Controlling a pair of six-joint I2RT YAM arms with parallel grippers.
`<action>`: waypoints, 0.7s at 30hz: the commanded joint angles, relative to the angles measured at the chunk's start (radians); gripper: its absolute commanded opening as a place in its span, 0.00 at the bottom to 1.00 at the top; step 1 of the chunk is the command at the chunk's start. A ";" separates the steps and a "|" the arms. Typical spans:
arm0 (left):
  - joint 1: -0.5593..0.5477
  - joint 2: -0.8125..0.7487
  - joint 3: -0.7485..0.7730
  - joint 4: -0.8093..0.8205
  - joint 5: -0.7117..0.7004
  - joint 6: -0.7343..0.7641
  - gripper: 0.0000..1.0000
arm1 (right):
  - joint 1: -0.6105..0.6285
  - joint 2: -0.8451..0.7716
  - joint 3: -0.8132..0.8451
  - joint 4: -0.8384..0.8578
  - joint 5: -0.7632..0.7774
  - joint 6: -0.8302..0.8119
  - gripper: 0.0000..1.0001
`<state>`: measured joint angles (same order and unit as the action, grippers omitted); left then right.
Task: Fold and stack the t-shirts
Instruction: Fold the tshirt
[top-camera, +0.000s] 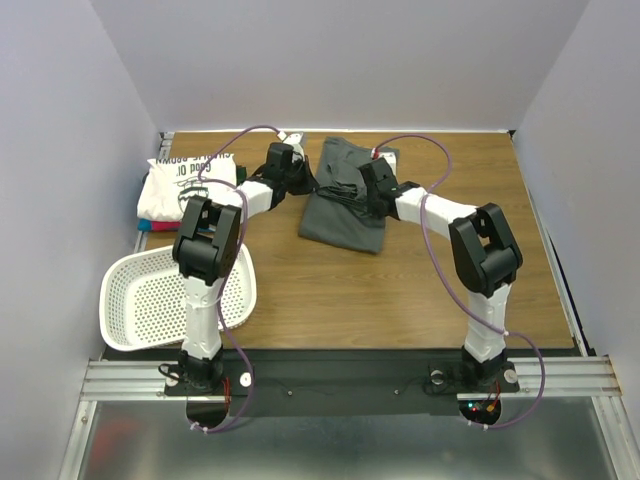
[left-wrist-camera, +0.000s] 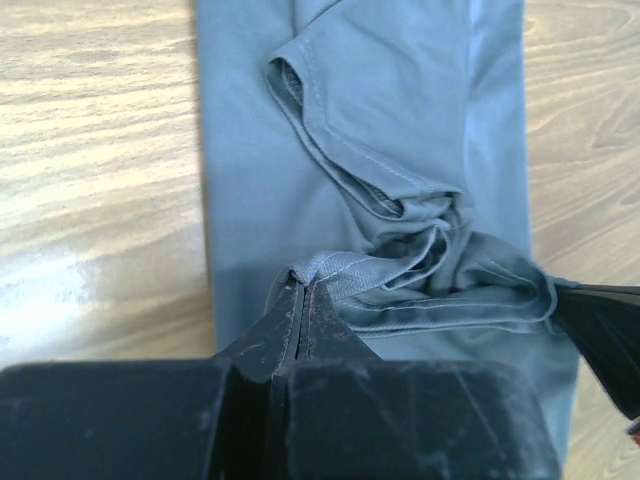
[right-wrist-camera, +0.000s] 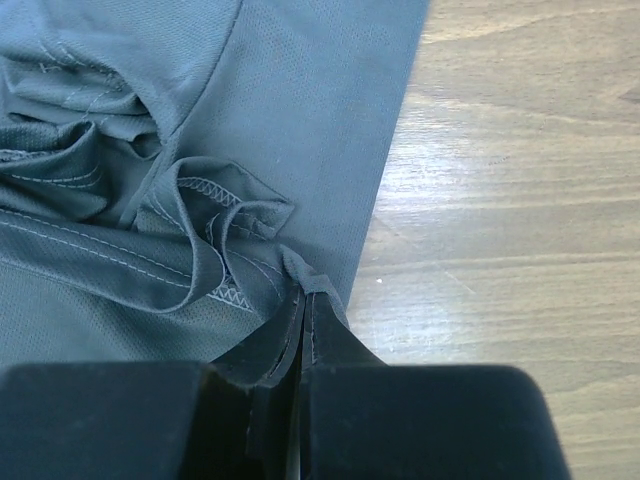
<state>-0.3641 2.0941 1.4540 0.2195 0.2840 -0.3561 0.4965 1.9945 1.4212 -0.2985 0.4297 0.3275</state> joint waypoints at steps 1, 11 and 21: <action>0.011 0.023 0.060 0.029 0.043 0.032 0.00 | -0.013 0.010 0.035 0.036 -0.003 -0.013 0.00; 0.022 -0.006 0.118 0.015 -0.040 0.042 0.73 | -0.018 -0.115 0.010 0.027 -0.020 -0.038 0.64; -0.129 -0.255 -0.230 0.208 -0.108 -0.026 0.80 | -0.015 -0.287 -0.074 0.021 -0.086 -0.024 0.71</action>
<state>-0.4004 1.9377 1.3102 0.3016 0.1989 -0.3553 0.4847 1.7416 1.3750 -0.3042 0.3653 0.2989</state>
